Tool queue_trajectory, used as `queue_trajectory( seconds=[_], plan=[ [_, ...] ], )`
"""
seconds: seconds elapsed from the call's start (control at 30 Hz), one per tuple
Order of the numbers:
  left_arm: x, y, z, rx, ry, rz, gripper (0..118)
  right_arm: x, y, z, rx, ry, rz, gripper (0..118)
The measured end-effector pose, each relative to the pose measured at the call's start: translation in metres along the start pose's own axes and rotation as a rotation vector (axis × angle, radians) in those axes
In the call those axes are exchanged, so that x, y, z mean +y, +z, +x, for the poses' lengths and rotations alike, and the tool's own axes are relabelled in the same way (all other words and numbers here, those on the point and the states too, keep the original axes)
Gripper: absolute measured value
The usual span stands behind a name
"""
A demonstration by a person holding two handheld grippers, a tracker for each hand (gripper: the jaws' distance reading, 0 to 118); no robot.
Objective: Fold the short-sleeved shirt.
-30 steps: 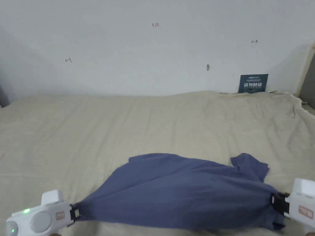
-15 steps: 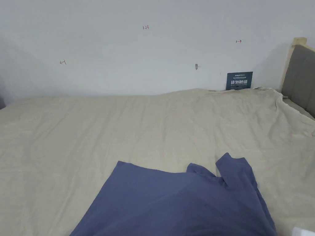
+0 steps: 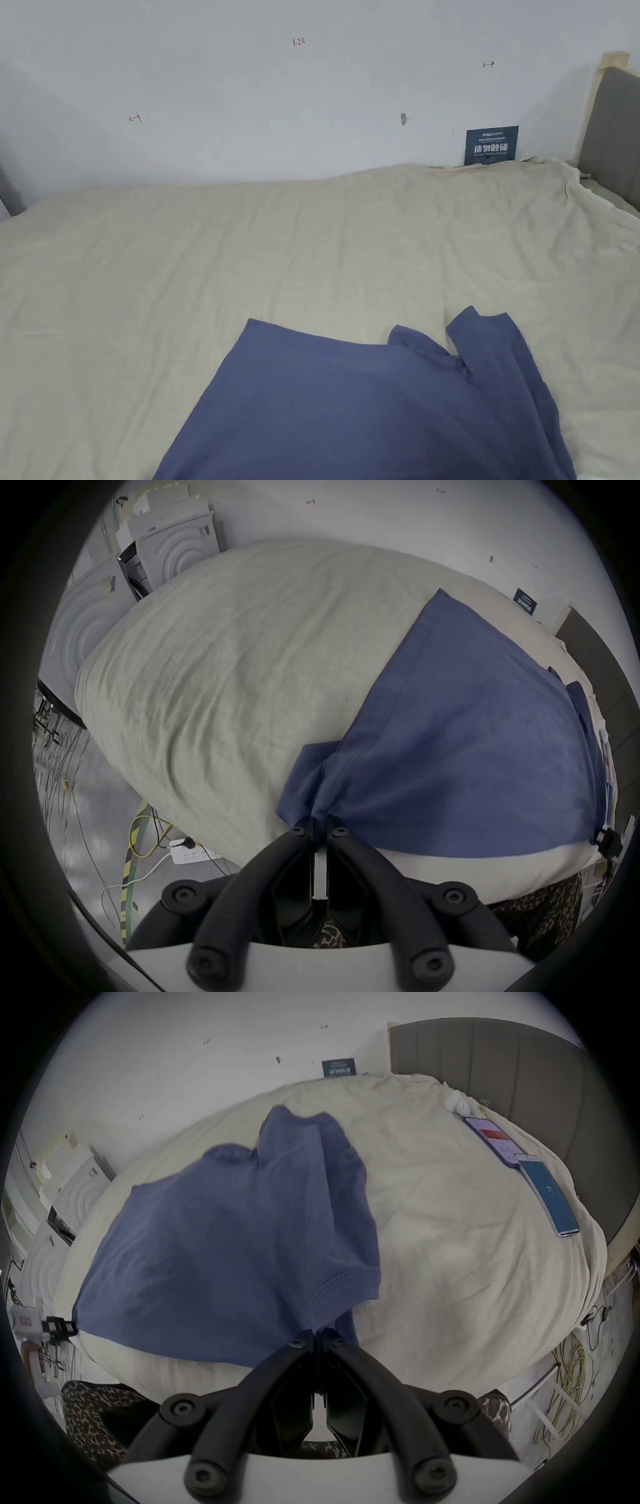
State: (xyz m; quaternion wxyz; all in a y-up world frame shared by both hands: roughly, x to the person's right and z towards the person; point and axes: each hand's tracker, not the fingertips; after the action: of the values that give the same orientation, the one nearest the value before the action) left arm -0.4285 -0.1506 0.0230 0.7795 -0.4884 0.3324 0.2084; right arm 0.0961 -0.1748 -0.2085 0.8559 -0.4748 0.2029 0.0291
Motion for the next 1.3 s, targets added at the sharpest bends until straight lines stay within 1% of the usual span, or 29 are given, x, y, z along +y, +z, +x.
queue_trajectory(
  seconds=[0.03, 0.07, 0.13, 0.17, 0.2, 0.23, 0.27, 0.3, 0.33, 0.37, 0.4, 0.53, 0.6, 0.73, 0.77, 0.8, 0.83, 0.87, 0.9, 0.93, 0.97, 1.0, 1.07, 1.1, 1.17, 1.3],
  plan=[
    [0.001, 0.001, 0.001, 0.007, 0.014, 0.0, 8, -0.001, -0.001, 0.001, 0.007, -0.001, 0.0, 2],
    [0.002, 0.003, 0.002, 0.011, 0.025, 0.004, 14, -0.002, 0.008, -0.01, 0.003, -0.001, 0.006, 2],
    [0.0, 0.004, -0.002, 0.004, 0.036, 0.01, 16, -0.001, 0.012, -0.01, 0.004, 0.0, 0.01, 4],
    [0.0, 0.008, -0.004, -0.003, 0.043, 0.016, 21, 0.001, 0.015, -0.012, 0.002, 0.006, 0.004, 14],
    [0.001, 0.011, -0.004, -0.009, 0.05, 0.021, 29, 0.003, 0.019, -0.014, 0.0, 0.013, -0.002, 25],
    [0.004, 0.017, -0.004, -0.015, 0.053, 0.022, 45, 0.007, 0.024, -0.015, 0.004, 0.017, -0.005, 42],
    [0.005, 0.038, 0.003, -0.021, 0.057, 0.023, 73, 0.012, 0.03, -0.016, 0.004, 0.023, -0.001, 69],
    [0.009, 0.048, 0.005, -0.031, 0.059, 0.039, 91, 0.017, 0.037, -0.017, 0.005, 0.028, 0.012, 87],
    [0.014, 0.062, 0.007, -0.059, 0.065, 0.102, 104, 0.025, 0.055, -0.026, 0.015, 0.043, 0.054, 98],
    [0.02, 0.079, 0.01, -0.083, 0.067, 0.176, 110, 0.033, 0.069, -0.027, 0.029, 0.052, 0.099, 101],
    [0.025, 0.08, 0.008, -0.112, 0.073, 0.238, 111, 0.042, 0.082, -0.028, 0.037, 0.056, 0.139, 101],
    [0.055, 0.139, 0.02, -0.201, 0.069, 0.461, 111, 0.078, 0.141, -0.034, 0.03, 0.063, 0.331, 101],
    [0.064, 0.162, 0.032, -0.216, 0.035, 0.548, 113, 0.091, 0.157, -0.028, 0.018, 0.07, 0.423, 101],
    [0.077, 0.187, 0.059, -0.231, -0.017, 0.68, 113, 0.106, 0.189, -0.032, 0.013, 0.091, 0.573, 99],
    [0.078, 0.19, 0.066, -0.226, -0.036, 0.715, 112, 0.108, 0.193, -0.034, 0.001, 0.1, 0.596, 93],
    [0.078, 0.194, 0.076, -0.223, -0.057, 0.73, 109, 0.109, 0.197, -0.035, -0.008, 0.11, 0.612, 82],
    [0.078, 0.195, 0.083, -0.216, -0.083, 0.742, 103, 0.11, 0.2, -0.037, -0.012, 0.116, 0.626, 67],
    [0.078, 0.195, 0.091, -0.206, -0.109, 0.754, 82, 0.111, 0.2, -0.037, -0.015, 0.119, 0.643, 41],
    [0.076, 0.195, 0.097, -0.21, -0.128, 0.781, 57, 0.111, 0.201, -0.038, -0.018, 0.122, 0.66, 20],
    [0.076, 0.195, 0.105, -0.218, -0.159, 0.794, 29, 0.11, 0.201, -0.039, -0.013, 0.132, 0.685, 3],
    [0.076, 0.193, 0.11, -0.226, -0.177, 0.791, 10, 0.11, 0.201, -0.039, -0.011, 0.141, 0.703, 0],
    [0.08, 0.19, 0.115, -0.236, -0.181, 0.775, 10, 0.111, 0.196, -0.038, -0.026, 0.141, 0.712, 0],
    [0.085, 0.184, 0.122, -0.285, -0.167, 0.763, 2, 0.113, 0.194, -0.041, -0.039, 0.151, 0.708, 0],
    [0.089, 0.18, 0.125, -0.329, -0.158, 0.739, 0, 0.115, 0.19, -0.041, -0.047, 0.158, 0.7, 0],
    [0.103, 0.169, 0.133, -0.337, -0.156, 0.679, 0, 0.117, 0.184, -0.042, -0.053, 0.158, 0.702, 0],
    [0.141, 0.141, 0.148, -0.337, -0.191, 0.624, 0, 0.126, 0.171, -0.041, -0.066, 0.16, 0.688, 0]
  ],
)
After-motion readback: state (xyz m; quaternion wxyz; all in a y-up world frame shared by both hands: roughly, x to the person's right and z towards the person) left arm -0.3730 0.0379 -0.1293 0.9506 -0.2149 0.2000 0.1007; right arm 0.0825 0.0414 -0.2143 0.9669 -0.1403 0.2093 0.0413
